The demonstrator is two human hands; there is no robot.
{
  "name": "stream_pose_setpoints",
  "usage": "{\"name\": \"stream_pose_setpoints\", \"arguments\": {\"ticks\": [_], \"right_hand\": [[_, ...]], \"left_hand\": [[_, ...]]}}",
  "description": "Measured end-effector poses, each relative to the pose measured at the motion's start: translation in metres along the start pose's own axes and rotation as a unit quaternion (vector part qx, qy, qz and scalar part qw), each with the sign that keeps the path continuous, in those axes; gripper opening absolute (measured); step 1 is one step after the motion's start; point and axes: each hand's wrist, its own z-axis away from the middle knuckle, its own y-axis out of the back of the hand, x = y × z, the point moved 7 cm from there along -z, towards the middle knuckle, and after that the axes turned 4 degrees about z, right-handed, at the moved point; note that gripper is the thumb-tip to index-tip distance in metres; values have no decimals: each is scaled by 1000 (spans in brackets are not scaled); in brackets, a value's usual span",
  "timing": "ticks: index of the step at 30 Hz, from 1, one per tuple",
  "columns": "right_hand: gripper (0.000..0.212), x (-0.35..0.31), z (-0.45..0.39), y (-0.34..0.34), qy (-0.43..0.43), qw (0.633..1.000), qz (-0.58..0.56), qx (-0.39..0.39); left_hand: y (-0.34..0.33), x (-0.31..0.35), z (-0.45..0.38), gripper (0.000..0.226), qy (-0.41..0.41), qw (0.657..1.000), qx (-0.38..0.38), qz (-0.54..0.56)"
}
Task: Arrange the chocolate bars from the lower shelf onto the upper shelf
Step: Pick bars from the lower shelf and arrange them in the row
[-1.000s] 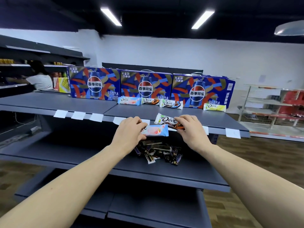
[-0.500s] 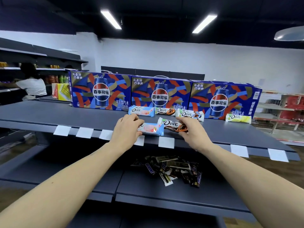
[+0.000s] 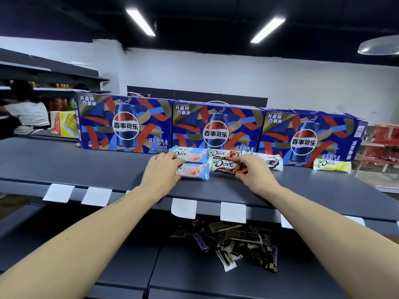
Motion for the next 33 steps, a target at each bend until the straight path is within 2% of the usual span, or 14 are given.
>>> {"name": "stream_pose_setpoints", "arguments": {"ticks": [7, 16, 22, 28, 33], "right_hand": [[47, 33, -44, -11, -6, 1000, 1, 8], [49, 45, -70, -40, -11, 1000, -14, -18], [47, 51, -77, -46, -23, 999, 36, -30], [47, 51, -83, -54, -40, 996, 82, -7], [49, 47, -95, -60, -53, 996, 71, -12]], "left_hand": [[-28, -3, -45, 39, 5, 1000, -11, -10], [-59, -22, -76, 38, 46, 998, -36, 17], [-71, -25, -89, 38, 40, 998, -37, 18], [-76, -23, -96, 38, 44, 998, -38, 13], [-79, -22, -99, 42, 41, 998, -44, 12]]}}
